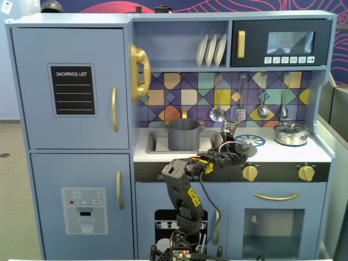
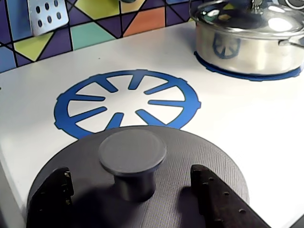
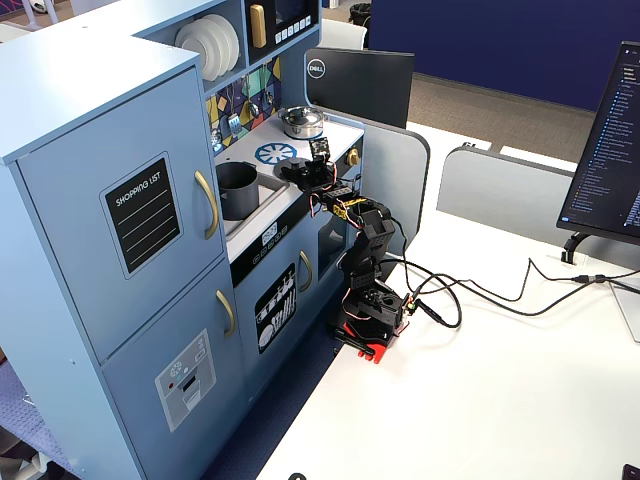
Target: Pick up the lid from the counter and put it on the gray recipient
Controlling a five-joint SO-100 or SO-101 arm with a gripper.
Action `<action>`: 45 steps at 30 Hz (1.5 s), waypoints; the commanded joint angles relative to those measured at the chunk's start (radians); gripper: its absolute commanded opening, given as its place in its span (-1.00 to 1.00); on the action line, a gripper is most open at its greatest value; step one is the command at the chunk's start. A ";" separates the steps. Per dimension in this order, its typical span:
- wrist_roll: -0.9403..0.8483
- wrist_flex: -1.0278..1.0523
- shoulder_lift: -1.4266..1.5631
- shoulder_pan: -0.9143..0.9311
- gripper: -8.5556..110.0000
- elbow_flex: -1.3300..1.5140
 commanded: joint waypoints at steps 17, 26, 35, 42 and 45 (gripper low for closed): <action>-0.006 -0.008 -0.120 -0.018 -0.77 -0.146; 0.028 0.009 -0.117 -0.040 -0.86 -0.183; 0.021 0.232 0.106 -0.147 -0.86 -0.379; 0.040 0.380 0.235 -0.265 -0.86 -0.480; 0.055 0.434 0.276 -0.344 -0.86 -0.474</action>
